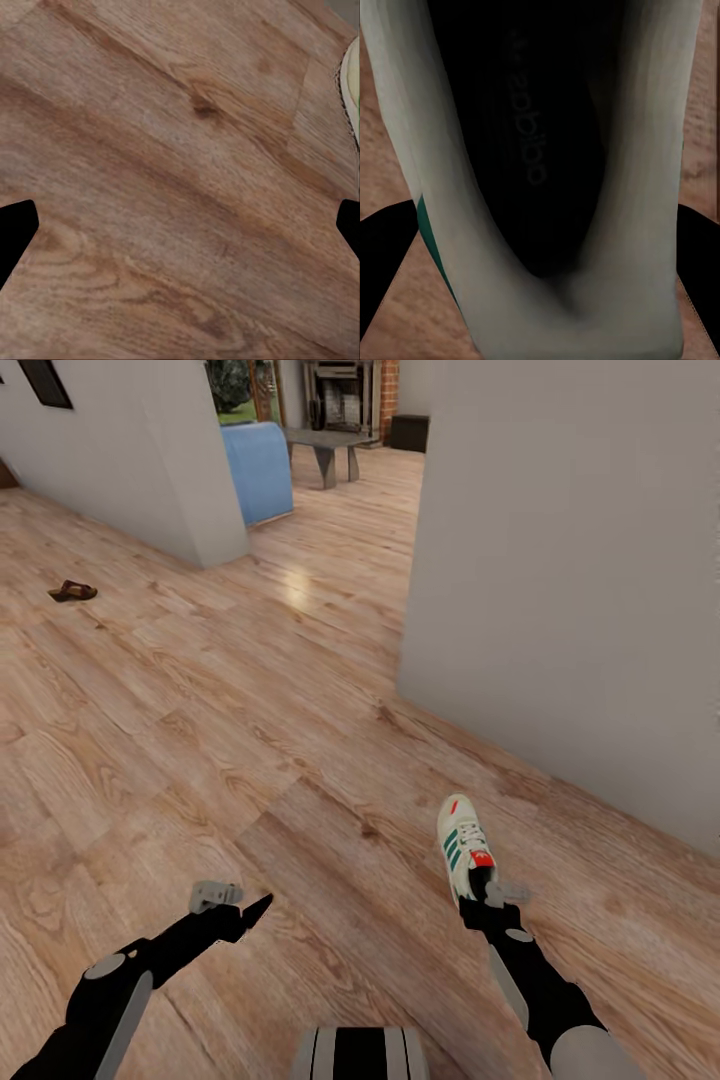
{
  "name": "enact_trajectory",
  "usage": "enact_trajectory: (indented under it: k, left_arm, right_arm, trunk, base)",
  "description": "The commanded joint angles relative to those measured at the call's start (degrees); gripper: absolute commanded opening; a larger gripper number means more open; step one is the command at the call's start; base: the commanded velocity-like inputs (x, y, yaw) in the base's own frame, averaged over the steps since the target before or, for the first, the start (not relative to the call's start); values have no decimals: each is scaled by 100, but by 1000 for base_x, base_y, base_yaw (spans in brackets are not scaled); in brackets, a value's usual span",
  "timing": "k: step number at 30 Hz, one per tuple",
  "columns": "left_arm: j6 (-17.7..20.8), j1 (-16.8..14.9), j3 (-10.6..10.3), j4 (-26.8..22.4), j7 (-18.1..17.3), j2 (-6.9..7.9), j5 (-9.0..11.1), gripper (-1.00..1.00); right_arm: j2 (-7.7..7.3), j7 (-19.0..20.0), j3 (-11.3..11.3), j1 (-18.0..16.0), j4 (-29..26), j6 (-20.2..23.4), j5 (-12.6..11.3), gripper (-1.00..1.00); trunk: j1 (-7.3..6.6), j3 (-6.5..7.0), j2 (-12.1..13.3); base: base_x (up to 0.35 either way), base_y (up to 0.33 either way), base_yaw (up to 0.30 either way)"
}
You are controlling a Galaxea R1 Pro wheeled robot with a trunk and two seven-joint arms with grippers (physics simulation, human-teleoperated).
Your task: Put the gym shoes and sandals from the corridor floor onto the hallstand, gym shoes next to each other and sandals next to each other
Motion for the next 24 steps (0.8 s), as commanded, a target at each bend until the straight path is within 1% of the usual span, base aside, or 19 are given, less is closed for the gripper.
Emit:
enact_trajectory:
  k: [1,3,5,7,8,10,11,13,14,15,17,18,19,20,24]
  left_arm:
    - [-32,22,68,34,-13,0,35,100]
    - [-255,93,217,148,-8,0,-16,100]
    - [-378,150,299,230,-5,1,-48,100]
    - [-516,252,443,372,-3,1,-78,100]
    - [-594,316,572,474,-2,1,-90,100]
    - [-682,368,727,590,-2,-2,-100,100]
    - [-804,403,895,728,-5,-4,-105,100]
    - [-967,427,1059,886,-9,-8,-107,100]
    - [-1060,436,1136,972,-12,-10,-107,100]
    - [-1263,450,1273,1153,-12,-12,-110,100]
    - [-1467,458,1379,1345,-9,-17,-113,100]
    - [-1665,464,1453,1540,-7,-20,-118,100]
    - [-1758,466,1480,1637,-6,-21,-122,100]
    - [-1933,470,1518,1828,-5,-22,-130,100]
    - [-2326,483,1566,2287,0,-24,-145,100]
  right_arm:
    - [-7,-23,9,1,-11,30,-43,-100]
    - [-26,-18,9,1,-10,32,-39,-100]
    - [-40,-16,13,2,-8,33,-35,-100]
    - [-58,-14,15,2,-6,32,2,-100]
    - [-66,-13,16,4,-7,28,75,-100]
    - [-71,-14,17,13,-6,8,201,-100]
    - [-74,-13,18,38,-2,-47,372,-100]
    - [-76,-13,15,81,3,-139,560,-100]
    - [-77,-14,13,147,13,-267,741,-100]
    - [-77,-15,12,186,24,-341,820,-100]
    - [-75,-17,11,278,51,-502,945,-100]
    - [-73,-18,11,369,82,-671,1026,-100]
    - [-73,-19,10,411,100,-755,1055,-100]
    - [-72,-19,10,494,142,-918,1100,-100]
    - [-77,-20,10,672,293,-1262,1154,-100]
  trunk:
    - [-3,28,0]
    - [-8,89,3]
    - [-13,151,6]
    - [-19,213,8]
    - [-21,244,10]
    - [-26,306,12]
    - [-29,337,14]
    - [-34,399,16]
    - [-37,430,18]
    - [-39,462,19]
    - [-44,524,22]
    - [-47,555,23]
    - [-50,586,24]
    - [-52,617,26]
    - [-62,742,31]
  base:
    - [0,0,0]
    - [0,0,0]
    - [0,0,0]
    - [0,0,0]
    - [0,0,0]
    - [0,0,0]
    - [0,0,0]
    - [0,0,0]
    - [0,0,0]
    - [0,0,0]
    - [0,0,0]
    - [0,0,0]
    - [0,0,0]
    - [0,0,0]
    - [0,0,0]
